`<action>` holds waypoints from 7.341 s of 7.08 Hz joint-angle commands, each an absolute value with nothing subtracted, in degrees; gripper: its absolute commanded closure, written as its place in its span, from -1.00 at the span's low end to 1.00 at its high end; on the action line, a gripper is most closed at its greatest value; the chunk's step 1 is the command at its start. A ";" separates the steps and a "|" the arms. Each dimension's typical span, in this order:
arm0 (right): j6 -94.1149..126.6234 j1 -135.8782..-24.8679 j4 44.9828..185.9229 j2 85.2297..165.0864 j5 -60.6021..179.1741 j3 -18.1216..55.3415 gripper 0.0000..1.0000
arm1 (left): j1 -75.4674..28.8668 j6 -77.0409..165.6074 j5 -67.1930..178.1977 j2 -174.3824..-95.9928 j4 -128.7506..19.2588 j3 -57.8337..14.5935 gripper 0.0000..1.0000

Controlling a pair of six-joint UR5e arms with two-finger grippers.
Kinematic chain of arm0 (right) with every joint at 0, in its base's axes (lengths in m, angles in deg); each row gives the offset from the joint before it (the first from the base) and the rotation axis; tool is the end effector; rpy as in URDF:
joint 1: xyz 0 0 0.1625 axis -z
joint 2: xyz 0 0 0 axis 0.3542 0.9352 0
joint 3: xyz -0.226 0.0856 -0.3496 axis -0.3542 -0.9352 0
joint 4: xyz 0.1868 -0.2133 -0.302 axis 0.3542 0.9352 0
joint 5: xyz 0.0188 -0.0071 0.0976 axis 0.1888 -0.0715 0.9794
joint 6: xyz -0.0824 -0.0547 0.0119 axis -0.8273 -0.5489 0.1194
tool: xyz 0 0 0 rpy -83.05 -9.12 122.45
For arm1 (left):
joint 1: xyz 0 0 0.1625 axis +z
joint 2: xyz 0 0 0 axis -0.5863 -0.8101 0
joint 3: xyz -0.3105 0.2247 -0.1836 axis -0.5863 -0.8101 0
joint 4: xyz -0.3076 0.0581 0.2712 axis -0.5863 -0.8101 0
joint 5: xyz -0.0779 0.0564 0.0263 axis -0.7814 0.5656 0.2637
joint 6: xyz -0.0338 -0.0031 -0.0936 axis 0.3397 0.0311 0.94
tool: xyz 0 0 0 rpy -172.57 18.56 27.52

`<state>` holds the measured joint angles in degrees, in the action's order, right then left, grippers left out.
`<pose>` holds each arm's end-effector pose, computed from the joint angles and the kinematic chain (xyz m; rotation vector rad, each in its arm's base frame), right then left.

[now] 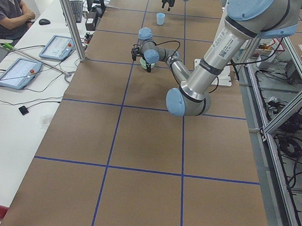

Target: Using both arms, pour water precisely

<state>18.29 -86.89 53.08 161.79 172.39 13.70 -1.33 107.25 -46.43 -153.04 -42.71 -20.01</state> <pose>-0.0909 -0.3575 0.6478 0.6142 -1.0300 -0.4823 0.5097 -0.4856 0.2397 -0.1320 1.0110 -0.1366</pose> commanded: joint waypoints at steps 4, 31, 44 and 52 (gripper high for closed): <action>21.00 -81.57 52.86 161.08 165.30 13.59 -0.99 | -1.28 107.25 -46.19 -152.42 -42.70 -20.30 -0.54; 31.75 -70.84 32.64 157.83 145.25 4.10 -0.59 | -1.37 107.25 -46.19 -152.16 -42.70 -21.27 -0.54; 38.60 -55.65 106.35 125.03 136.12 31.95 1.00 | -13.23 88.45 -54.01 -138.62 -42.97 -25.58 -0.52; 21.92 -47.90 138.69 98.18 132.77 17.05 1.00 | -16.58 81.67 -56.12 -133.61 -43.23 -25.84 -0.51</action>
